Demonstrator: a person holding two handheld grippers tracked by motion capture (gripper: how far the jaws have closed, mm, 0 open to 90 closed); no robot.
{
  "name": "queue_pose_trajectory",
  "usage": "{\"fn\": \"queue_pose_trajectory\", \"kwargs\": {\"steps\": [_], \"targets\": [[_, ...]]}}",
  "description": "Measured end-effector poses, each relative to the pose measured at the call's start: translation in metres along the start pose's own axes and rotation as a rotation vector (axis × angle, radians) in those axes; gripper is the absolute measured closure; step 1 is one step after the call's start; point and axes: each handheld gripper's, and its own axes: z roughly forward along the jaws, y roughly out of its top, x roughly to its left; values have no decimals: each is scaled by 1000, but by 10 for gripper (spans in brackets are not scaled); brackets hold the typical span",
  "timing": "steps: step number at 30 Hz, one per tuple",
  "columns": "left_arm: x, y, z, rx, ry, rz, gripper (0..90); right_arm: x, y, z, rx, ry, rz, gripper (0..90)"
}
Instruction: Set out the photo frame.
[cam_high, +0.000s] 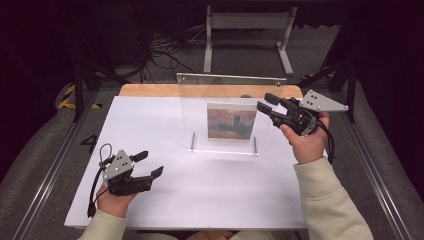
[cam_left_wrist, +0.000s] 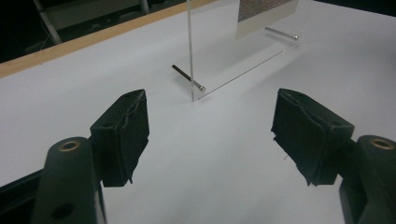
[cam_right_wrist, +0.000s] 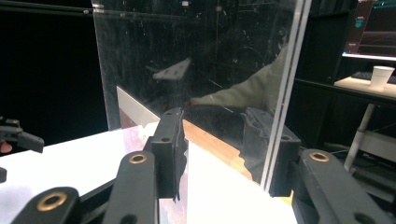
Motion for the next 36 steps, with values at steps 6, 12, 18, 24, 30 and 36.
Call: {"fn": "queue_pose_trajectory", "kwargs": {"steps": [6,12,18,24,30,36], "targets": [[3,-3,3,12,0,-10,271,-8,1,7,18,-10,25,561],[6,-5,4,18,3,-13,268,-15,2,13,35,-23,34,547],[10,-8,5,25,3,-27,266,-22,2,20,58,-40,48,530],[13,-9,6,24,2,-39,264,-28,-1,26,81,-54,62,522],[14,-10,8,32,0,-45,261,-32,-1,31,99,-54,80,515],[14,-10,9,38,-6,-54,258,-31,-2,33,120,-68,74,501]]}}
